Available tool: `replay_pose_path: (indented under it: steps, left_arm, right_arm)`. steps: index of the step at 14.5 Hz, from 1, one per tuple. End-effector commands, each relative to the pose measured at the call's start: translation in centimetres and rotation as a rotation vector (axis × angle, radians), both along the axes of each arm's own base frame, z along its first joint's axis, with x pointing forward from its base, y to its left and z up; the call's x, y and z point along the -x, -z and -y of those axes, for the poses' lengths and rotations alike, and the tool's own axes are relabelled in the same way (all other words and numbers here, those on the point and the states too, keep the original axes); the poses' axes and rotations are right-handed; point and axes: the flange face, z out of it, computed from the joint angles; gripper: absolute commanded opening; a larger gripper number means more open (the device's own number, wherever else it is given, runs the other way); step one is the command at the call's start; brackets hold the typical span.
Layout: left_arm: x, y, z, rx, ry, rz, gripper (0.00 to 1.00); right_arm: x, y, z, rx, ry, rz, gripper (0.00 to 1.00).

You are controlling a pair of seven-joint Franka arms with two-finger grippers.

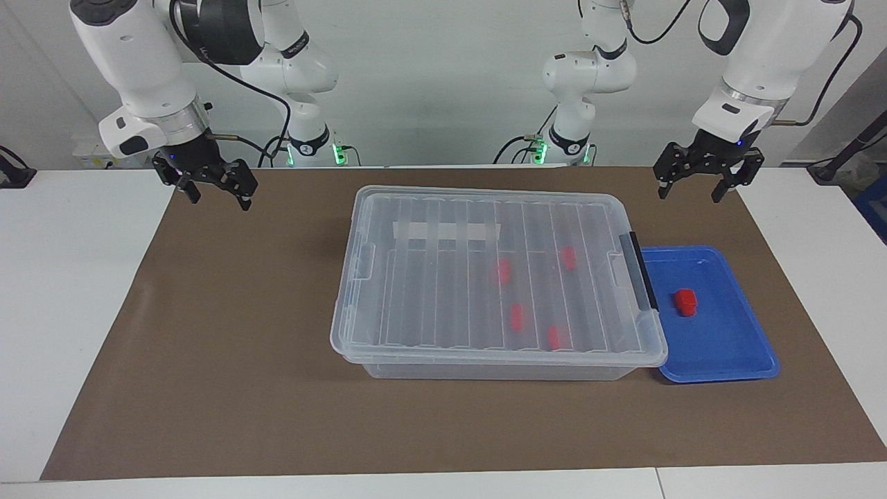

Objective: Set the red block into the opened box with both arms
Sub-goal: 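Move the right gripper to the edge of the clear lid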

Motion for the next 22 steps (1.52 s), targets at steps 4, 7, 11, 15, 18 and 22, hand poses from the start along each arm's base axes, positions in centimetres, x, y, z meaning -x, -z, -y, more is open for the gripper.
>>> replay_pose_path:
  steps: [4, 7, 11, 15, 18, 22]
  left_arm:
    - [0.6, -0.6, 0.1, 0.045, -0.086, -0.004, 1.0]
    - [0.6, -0.5, 0.2, 0.045, -0.085, -0.006, 1.0]
    - [0.6, -0.5, 0.2, 0.045, -0.085, -0.006, 1.0]
    - [0.7, -0.5, 0.4, 0.043, -0.08, -0.009, 1.0]
    - [0.7, -0.5, 0.5, 0.043, -0.076, -0.007, 1.0]
    - [0.7, -0.3, 0.3, 0.045, -0.08, -0.006, 1.0]
  right_arm:
    - [0.8, 0.0, -0.3, 0.0, -0.006, 0.007, 1.0]
    - [0.7, 0.0, -0.4, -0.001, 0.004, 0.016, 1.0]
    - [0.9, 3.1, -4.3, -0.006, 0.034, 0.054, 1.0]
    - [0.2, 7.6, -7.8, -0.024, 0.007, 0.139, 1.0]
    - [0.7, 9.5, -11.1, -0.027, -0.041, 0.12, 1.0]
    - [1.0, 11.1, -14.3, -0.041, -0.062, 0.146, 1.0]
